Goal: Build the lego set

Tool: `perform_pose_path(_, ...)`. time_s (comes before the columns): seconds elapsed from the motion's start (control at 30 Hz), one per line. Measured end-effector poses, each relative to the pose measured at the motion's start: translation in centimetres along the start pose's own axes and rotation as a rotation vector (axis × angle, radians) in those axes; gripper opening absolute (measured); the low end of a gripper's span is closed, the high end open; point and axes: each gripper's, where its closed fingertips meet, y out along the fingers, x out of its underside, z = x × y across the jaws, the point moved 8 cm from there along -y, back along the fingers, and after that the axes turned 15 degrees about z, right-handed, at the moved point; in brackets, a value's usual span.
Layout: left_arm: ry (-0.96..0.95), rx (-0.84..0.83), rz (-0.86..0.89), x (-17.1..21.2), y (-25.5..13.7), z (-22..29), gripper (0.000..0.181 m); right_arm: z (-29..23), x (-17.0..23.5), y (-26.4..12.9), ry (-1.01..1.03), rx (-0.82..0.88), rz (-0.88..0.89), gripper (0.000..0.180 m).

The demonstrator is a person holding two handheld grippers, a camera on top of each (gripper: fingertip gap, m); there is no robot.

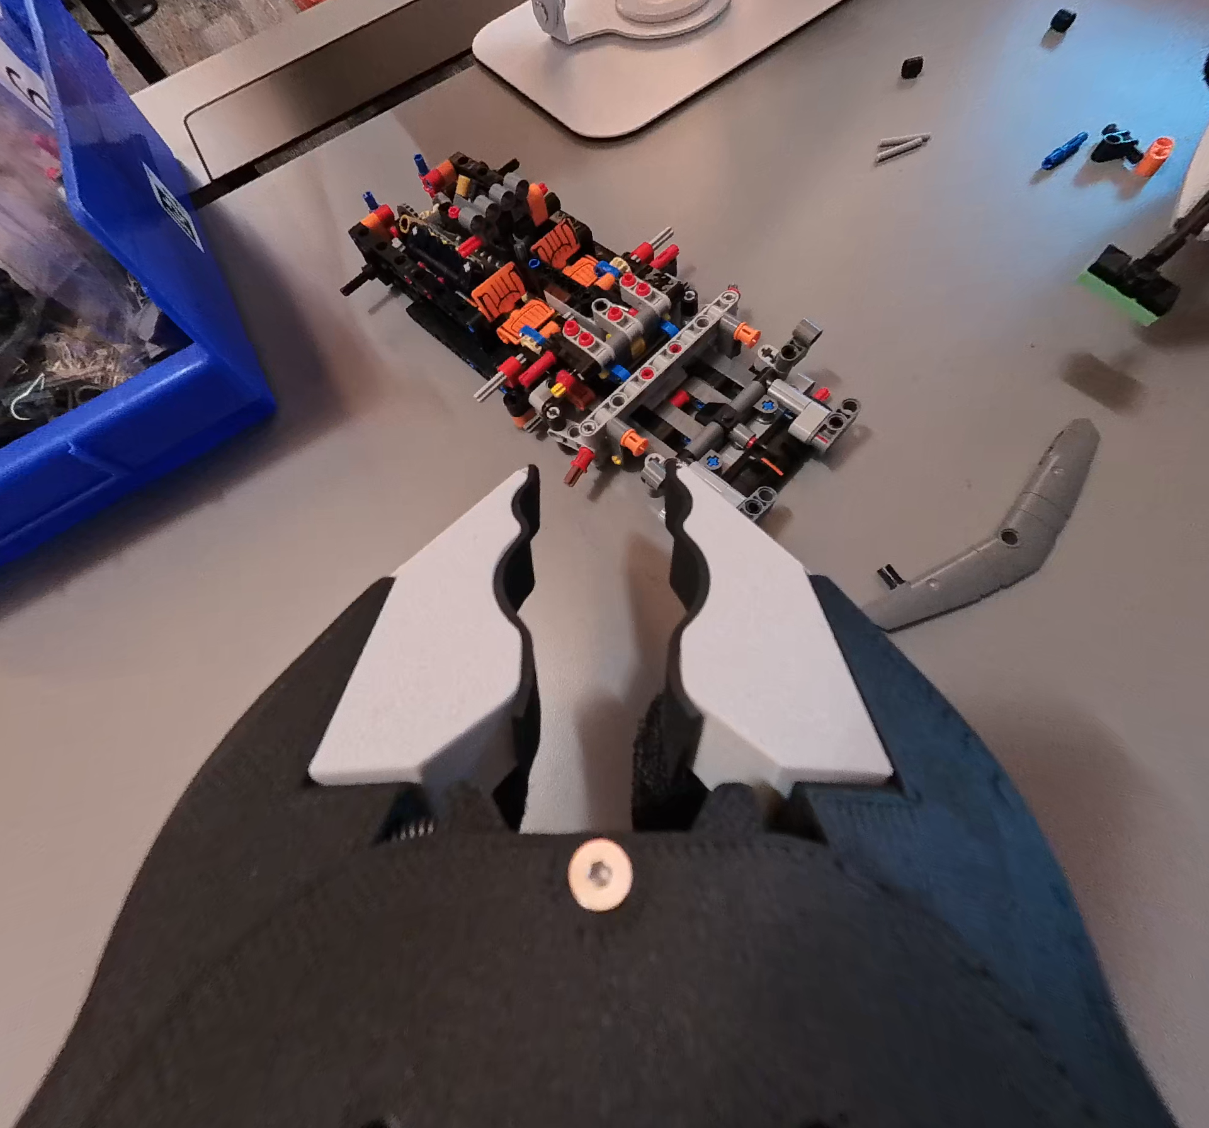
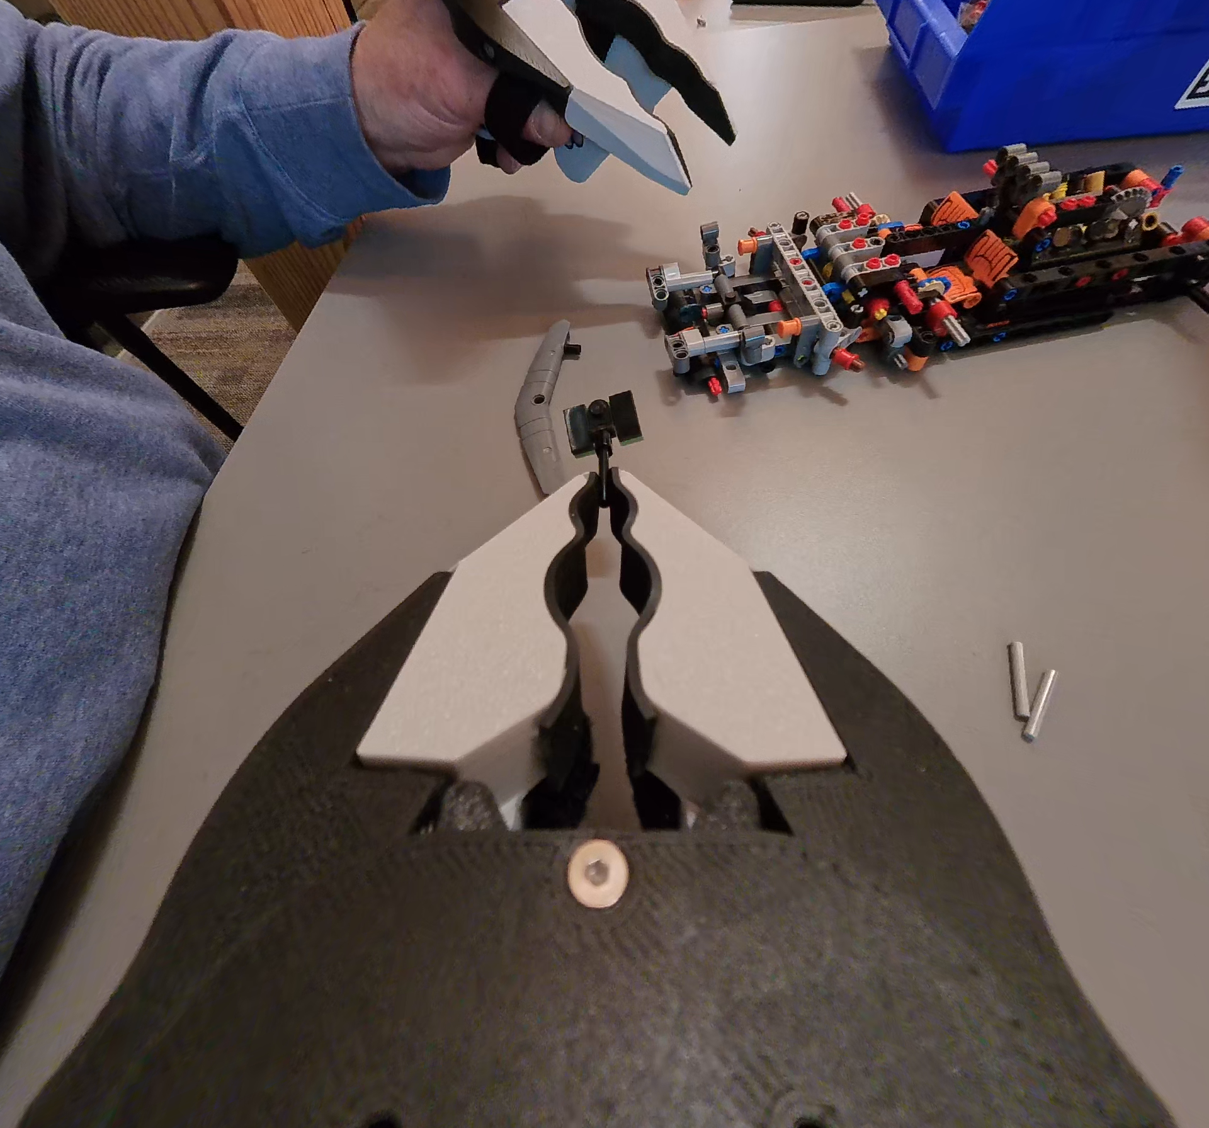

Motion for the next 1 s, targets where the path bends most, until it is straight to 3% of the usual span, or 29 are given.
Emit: perform_pose_path(1.0, -0.019, 0.011, -0.021, 0.81, -0.07, -0.39, 0.034, 0.14, 0.29, -0.13, 0.003, 0.001, -0.008, 0.0)
